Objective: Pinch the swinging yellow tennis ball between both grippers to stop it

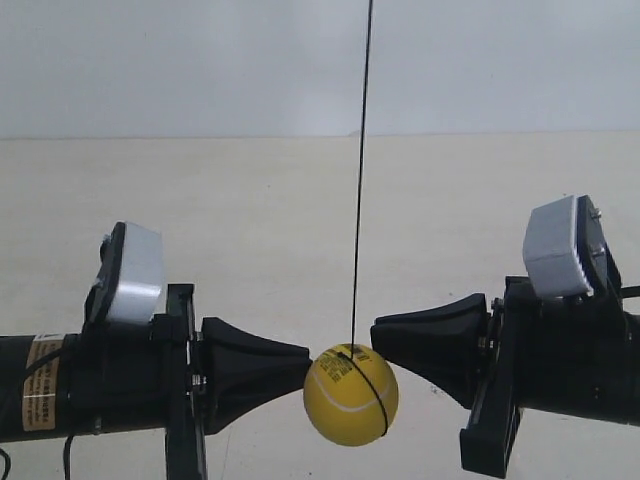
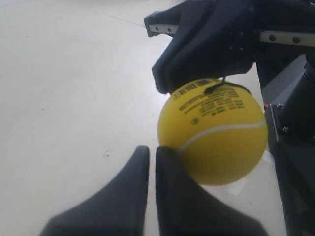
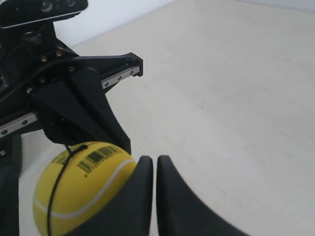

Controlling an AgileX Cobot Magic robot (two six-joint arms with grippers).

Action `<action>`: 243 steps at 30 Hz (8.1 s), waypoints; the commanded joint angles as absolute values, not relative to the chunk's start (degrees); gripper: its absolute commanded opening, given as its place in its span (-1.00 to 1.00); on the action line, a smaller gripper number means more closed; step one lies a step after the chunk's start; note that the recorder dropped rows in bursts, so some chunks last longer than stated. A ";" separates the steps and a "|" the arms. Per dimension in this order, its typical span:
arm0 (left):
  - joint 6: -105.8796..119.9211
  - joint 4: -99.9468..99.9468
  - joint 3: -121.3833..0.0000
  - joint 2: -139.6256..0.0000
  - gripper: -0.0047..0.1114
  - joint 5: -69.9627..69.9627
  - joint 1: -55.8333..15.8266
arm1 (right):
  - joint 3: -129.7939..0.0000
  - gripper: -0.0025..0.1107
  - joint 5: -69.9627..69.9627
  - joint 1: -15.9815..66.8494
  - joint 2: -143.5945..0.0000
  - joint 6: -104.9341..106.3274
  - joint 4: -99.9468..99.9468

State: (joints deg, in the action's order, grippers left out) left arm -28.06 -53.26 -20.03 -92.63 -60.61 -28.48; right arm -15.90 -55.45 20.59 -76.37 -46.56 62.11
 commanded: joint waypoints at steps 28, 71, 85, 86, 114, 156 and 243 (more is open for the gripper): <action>-34.29 -58.95 -19.63 -92.64 -0.84 -63.16 -28.62 | -16.16 -0.96 -54.03 20.54 -76.48 -47.40 62.68; -29.95 -50.17 -19.63 -92.64 -0.84 -63.57 -28.62 | -16.16 -0.96 -52.45 20.54 -76.48 -48.94 62.00; -29.95 -50.17 -19.63 -92.64 -0.84 -63.47 -28.62 | -16.16 -0.96 -52.86 20.54 -76.48 -49.03 62.13; -29.95 -50.17 -19.63 -92.64 -0.84 -63.47 -28.62 | -16.16 -0.96 -52.86 20.54 -76.48 -49.03 62.13; -29.95 -50.17 -19.63 -92.64 -0.84 -62.81 -28.62 | -16.16 -0.96 -52.22 20.54 -76.48 -49.16 62.12; -32.81 -53.43 -19.63 -92.37 -0.84 -63.55 -28.72 | -16.16 -0.96 -52.18 20.54 -76.48 -52.68 64.45; -45.61 -41.30 -17.58 -21.13 -0.84 0.00 -28.57 | -14.71 -0.96 -10.69 20.54 -8.45 -71.92 65.24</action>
